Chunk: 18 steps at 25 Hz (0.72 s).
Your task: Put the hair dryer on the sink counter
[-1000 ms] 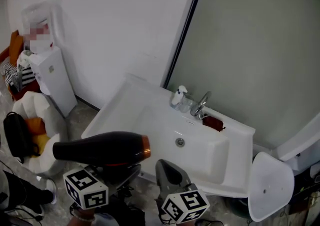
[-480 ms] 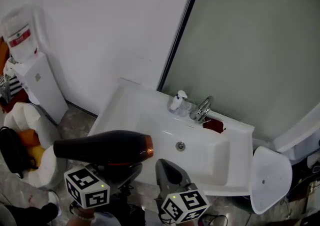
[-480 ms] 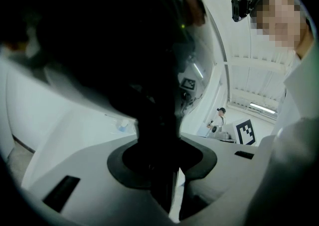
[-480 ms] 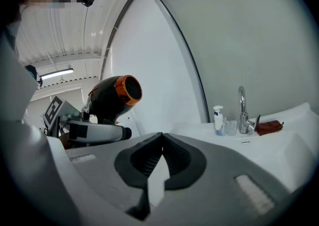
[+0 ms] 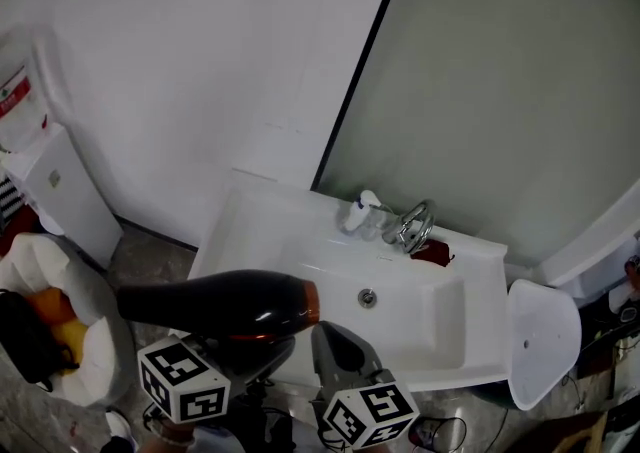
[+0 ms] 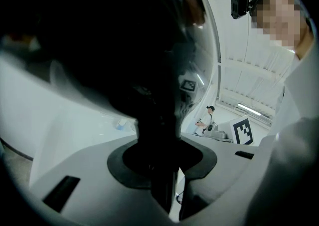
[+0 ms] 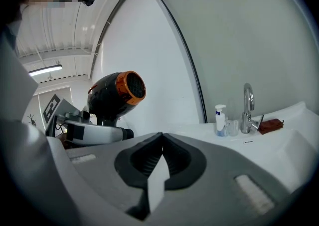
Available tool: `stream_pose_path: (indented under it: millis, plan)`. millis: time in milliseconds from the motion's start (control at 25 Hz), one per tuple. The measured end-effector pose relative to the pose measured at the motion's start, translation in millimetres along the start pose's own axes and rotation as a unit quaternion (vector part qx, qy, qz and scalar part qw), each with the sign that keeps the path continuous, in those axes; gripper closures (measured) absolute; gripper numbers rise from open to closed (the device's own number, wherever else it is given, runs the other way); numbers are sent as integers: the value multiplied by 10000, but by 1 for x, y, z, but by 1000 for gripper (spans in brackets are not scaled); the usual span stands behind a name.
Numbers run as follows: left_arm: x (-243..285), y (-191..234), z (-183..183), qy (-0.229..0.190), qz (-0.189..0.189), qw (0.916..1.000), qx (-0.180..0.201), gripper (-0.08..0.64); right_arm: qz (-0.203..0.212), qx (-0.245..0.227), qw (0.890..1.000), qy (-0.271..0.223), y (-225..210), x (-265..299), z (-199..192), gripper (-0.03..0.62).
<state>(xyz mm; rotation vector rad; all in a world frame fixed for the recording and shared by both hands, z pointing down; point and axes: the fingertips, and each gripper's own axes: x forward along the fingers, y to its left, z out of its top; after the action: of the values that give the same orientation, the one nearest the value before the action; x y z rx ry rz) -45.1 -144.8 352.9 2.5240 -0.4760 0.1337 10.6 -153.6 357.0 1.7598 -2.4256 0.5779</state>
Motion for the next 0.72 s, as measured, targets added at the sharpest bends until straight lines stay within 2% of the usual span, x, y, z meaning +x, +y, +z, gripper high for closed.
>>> stream_pose_path:
  millis: [280, 720]
  plan:
    - [0, 23, 4, 165, -254, 9995, -47, 430, -198, 23, 9997, 136, 5, 15, -7, 594]
    - [17, 44, 12, 310, -326, 9988, -189, 430, -24, 67, 9997, 231, 1, 28, -7, 594]
